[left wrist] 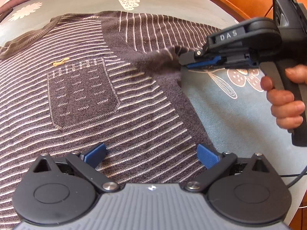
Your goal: Fold clothes
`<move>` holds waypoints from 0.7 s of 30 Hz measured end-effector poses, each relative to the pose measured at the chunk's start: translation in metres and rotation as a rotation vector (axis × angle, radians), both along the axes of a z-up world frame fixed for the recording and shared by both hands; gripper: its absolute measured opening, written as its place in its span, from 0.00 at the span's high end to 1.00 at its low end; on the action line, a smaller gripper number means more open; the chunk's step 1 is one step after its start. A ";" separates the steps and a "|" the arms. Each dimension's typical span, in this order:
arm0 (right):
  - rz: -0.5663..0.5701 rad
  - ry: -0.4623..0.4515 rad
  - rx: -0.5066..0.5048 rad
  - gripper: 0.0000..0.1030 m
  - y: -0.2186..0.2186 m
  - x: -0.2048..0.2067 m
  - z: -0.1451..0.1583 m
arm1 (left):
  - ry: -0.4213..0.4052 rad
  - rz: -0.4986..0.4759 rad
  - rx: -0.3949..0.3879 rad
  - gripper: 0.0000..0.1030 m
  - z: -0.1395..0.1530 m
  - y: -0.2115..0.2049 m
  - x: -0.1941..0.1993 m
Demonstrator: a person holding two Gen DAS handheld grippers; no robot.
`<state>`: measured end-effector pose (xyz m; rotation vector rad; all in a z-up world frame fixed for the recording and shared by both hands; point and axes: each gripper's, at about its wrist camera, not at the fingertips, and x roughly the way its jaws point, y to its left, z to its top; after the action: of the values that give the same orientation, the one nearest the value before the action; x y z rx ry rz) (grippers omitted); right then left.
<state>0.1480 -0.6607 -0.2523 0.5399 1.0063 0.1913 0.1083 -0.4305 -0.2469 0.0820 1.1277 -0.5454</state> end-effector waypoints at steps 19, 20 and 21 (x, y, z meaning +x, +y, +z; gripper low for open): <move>0.087 0.037 0.011 0.66 0.032 -0.065 -0.017 | -0.071 -0.103 0.148 0.01 -0.013 -0.018 -0.005; 0.091 0.043 -0.004 0.72 0.034 -0.065 -0.016 | -0.071 -0.105 0.151 0.01 -0.013 -0.019 -0.005; 0.095 0.049 -0.020 0.95 0.035 -0.065 -0.016 | -0.071 -0.107 0.154 0.01 -0.013 -0.019 -0.005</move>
<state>0.0828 -0.6258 -0.2681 0.4808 1.0815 0.2536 0.1034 -0.4493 -0.2600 0.2942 1.0985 -0.5463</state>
